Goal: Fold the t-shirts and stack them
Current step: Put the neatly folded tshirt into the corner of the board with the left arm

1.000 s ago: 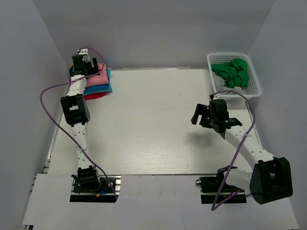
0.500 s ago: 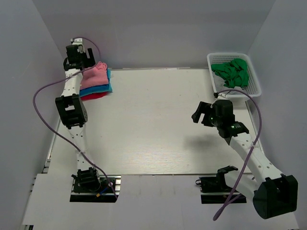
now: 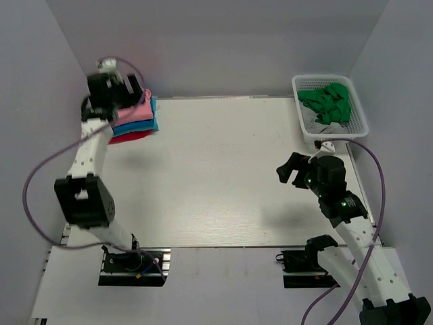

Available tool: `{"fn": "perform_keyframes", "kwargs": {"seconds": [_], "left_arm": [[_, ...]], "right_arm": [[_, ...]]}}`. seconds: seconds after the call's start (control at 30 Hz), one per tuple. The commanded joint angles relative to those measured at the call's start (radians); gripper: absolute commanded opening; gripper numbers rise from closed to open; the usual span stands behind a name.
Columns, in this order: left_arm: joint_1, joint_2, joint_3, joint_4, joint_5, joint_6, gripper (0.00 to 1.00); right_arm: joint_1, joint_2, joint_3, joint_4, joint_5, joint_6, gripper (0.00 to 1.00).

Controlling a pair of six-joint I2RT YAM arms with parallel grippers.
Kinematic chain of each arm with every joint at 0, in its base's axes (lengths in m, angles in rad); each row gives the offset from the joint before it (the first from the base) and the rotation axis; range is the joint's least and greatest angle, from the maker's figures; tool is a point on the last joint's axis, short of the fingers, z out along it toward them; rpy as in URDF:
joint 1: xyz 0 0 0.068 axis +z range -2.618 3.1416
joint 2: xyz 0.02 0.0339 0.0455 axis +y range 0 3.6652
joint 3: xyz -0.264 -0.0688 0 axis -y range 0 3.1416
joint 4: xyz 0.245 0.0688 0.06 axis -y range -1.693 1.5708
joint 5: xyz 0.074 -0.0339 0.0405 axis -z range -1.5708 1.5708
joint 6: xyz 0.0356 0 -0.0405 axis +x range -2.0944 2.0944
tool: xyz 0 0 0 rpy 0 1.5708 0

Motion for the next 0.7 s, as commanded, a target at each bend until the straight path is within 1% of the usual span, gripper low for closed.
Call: {"fn": "perform_keyframes", "kwargs": {"seconds": [0.0,0.03,0.07,0.1,0.17,0.2,0.23,0.27,0.3,0.37,0.43,0.53,0.67], "left_arm": [[-0.098,-0.323,-0.461,0.171,0.113,-0.167,1.0],[-0.11,-0.401,-0.565,0.231,0.132,-0.271,1.0],[-0.125,-0.472,-0.717,0.276,0.12,-0.316,1.0],[-0.153,-0.573,-0.767,0.329,0.153,-0.335,1.0],[-0.182,-0.642,-0.819,0.287,0.179,-0.326,1.0],[-0.213,-0.709,-0.835,0.209,0.179,-0.326,1.0],[-0.224,-0.751,-0.862,0.209,0.179,-0.326,1.0],[-0.224,-0.794,-0.955,0.222,0.179,-0.341,1.0],[-0.234,-0.832,-0.997,0.238,0.164,-0.341,1.0],[-0.234,-0.915,-1.062,0.218,0.146,-0.365,1.0],[-0.245,-0.954,-1.109,0.218,0.167,-0.375,1.0],[-0.245,-1.006,-1.119,0.195,0.178,-0.386,1.0],[-0.254,-1.04,-1.119,0.124,0.109,-0.367,1.0]], "right_arm": [[-0.003,-0.065,-0.053,-0.052,-0.008,0.013,0.9],[-0.003,-0.091,-0.062,-0.054,-0.008,0.02,0.9],[-0.003,-0.102,-0.074,-0.048,-0.052,0.023,0.9],[-0.005,-0.128,-0.097,-0.045,-0.051,0.03,0.9],[-0.003,-0.164,-0.099,-0.068,-0.057,0.046,0.9],[0.0,-0.186,-0.105,-0.074,-0.062,0.045,0.9],[-0.003,-0.219,-0.115,-0.082,-0.06,0.043,0.9],[-0.002,-0.233,-0.144,-0.083,-0.054,0.049,0.9],[-0.003,-0.26,-0.149,-0.089,-0.045,0.048,0.9],[-0.005,-0.299,-0.171,-0.097,-0.045,0.054,0.9],[-0.005,-0.349,-0.177,-0.108,-0.053,0.06,0.9],[-0.002,-0.409,-0.191,-0.12,-0.056,0.079,0.9],[-0.003,-0.481,-0.203,-0.108,-0.053,0.074,0.9]]}}
